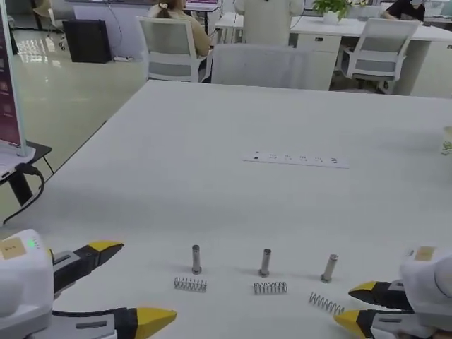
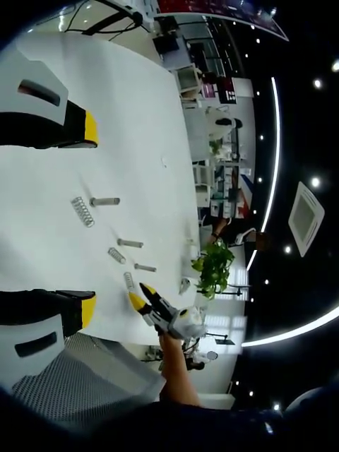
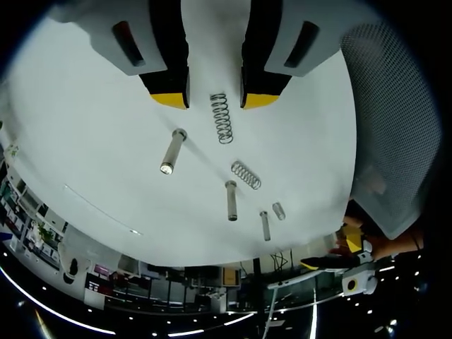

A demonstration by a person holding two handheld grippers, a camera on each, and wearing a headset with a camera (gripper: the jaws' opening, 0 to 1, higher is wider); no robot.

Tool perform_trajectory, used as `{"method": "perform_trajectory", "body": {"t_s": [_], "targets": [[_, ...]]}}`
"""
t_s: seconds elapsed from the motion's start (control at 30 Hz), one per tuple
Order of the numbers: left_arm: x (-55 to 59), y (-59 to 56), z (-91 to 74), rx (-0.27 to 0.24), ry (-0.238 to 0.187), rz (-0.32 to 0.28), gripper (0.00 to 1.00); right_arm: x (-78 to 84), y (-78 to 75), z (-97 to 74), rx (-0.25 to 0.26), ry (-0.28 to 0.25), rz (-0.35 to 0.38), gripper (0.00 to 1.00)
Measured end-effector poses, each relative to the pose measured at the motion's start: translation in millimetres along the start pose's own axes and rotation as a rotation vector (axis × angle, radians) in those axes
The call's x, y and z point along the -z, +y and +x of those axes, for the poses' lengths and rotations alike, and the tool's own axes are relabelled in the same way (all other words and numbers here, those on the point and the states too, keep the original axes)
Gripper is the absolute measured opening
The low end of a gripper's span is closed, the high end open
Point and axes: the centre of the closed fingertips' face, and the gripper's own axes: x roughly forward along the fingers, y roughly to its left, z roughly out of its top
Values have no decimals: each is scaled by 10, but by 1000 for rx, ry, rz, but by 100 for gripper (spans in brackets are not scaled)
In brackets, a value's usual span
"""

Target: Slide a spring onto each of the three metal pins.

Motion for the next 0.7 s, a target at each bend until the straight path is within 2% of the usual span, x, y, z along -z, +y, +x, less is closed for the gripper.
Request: {"method": "perform_trajectory", "body": {"t_s": [0.7], "targets": [[23, 24, 9, -2, -1, -5, 79, 89, 27, 111, -36, 59, -40, 13]]}}
